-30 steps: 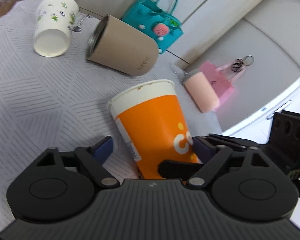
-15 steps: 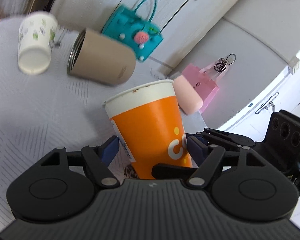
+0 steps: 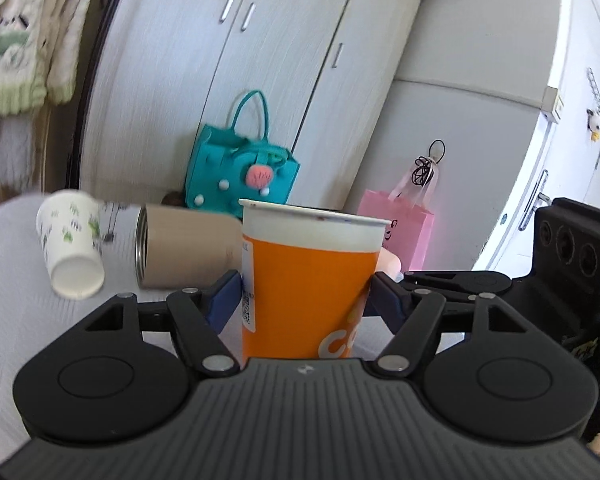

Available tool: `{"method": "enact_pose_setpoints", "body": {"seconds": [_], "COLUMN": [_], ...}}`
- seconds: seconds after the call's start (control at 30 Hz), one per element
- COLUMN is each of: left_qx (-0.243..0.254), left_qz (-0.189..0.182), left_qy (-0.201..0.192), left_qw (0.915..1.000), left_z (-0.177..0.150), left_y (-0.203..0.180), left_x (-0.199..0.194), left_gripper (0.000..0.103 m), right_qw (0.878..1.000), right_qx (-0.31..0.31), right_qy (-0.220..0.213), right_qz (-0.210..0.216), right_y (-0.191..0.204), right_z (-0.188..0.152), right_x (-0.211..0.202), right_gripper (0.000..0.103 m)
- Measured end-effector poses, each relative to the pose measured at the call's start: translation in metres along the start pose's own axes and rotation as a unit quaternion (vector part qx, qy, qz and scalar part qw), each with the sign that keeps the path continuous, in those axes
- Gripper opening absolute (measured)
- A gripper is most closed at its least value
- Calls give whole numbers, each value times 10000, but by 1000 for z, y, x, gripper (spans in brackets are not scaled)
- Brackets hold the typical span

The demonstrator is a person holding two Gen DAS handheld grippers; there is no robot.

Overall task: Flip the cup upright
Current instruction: 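Lift and rotate the orange cup with the right gripper, rim upward, then lower the upright orange cup onto the table with the right gripper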

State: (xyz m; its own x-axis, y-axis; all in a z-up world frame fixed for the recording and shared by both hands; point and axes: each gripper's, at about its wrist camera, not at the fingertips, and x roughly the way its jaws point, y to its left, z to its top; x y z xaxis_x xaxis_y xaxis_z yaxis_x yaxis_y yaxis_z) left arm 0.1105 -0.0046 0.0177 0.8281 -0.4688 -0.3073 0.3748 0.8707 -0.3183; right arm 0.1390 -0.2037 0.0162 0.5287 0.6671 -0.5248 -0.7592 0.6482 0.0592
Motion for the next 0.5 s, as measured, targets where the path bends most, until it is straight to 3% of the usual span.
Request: {"method": "enact_pose_setpoints", "body": {"seconds": [0.23,0.37,0.5], "left_qx": [60,330,265], "left_qz": [-282,-244,-173], "left_qy": [-26,-163,-78], "left_qw": [9996,9990,9995], "left_z": [11,10,10], "left_y": [17,19,26], "left_x": [11,19,31], "left_gripper": [71,72,73], "right_qw": [9979,9933,9924], "right_qx": [-343,-712,-737], "right_qy": [-367,-534,-463], "right_qz": [-413,-735,-870], "right_y": [2,6,4], "right_z": [-4,-3,-2], "right_x": [8,18,32], "right_gripper": [75,75,75]}}
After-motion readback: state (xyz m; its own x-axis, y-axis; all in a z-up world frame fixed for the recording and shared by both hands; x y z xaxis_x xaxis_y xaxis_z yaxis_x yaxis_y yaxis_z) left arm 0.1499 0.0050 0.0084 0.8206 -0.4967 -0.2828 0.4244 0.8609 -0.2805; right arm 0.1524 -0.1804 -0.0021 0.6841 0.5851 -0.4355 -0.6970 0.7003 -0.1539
